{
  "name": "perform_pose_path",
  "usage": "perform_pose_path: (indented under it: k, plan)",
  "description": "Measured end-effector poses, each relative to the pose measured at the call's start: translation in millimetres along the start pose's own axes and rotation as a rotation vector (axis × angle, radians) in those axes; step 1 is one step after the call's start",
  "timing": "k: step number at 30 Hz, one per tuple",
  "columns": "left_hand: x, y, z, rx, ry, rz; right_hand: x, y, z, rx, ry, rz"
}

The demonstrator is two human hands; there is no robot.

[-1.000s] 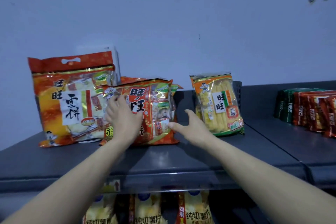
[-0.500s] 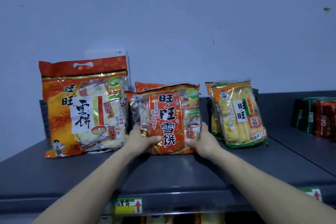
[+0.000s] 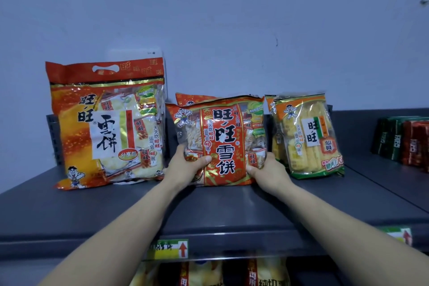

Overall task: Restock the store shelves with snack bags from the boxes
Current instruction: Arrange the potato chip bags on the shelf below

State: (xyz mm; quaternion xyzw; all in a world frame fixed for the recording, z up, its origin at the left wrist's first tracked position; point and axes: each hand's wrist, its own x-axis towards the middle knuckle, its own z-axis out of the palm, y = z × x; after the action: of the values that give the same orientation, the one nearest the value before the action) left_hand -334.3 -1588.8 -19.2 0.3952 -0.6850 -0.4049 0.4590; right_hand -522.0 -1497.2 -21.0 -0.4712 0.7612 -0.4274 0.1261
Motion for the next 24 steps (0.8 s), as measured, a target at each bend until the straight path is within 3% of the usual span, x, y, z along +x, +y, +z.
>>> perform_pose_path:
  k: [6,14,20,24]
  plan:
    - [-3,4,-8,0.041,-0.079,-0.032,-13,-5,-6,-0.069,-0.026,0.029]
    - [-12,15,-29,0.138,-0.024,0.007,-43,-30,-11,-0.081,0.164,-0.161]
    - [-28,21,-72,0.196,0.156,0.075,-80,-83,14,-0.109,0.049,-0.421]
    - [-31,14,-120,0.255,0.37,0.073,-90,-117,48,-0.057,-0.11,-0.454]
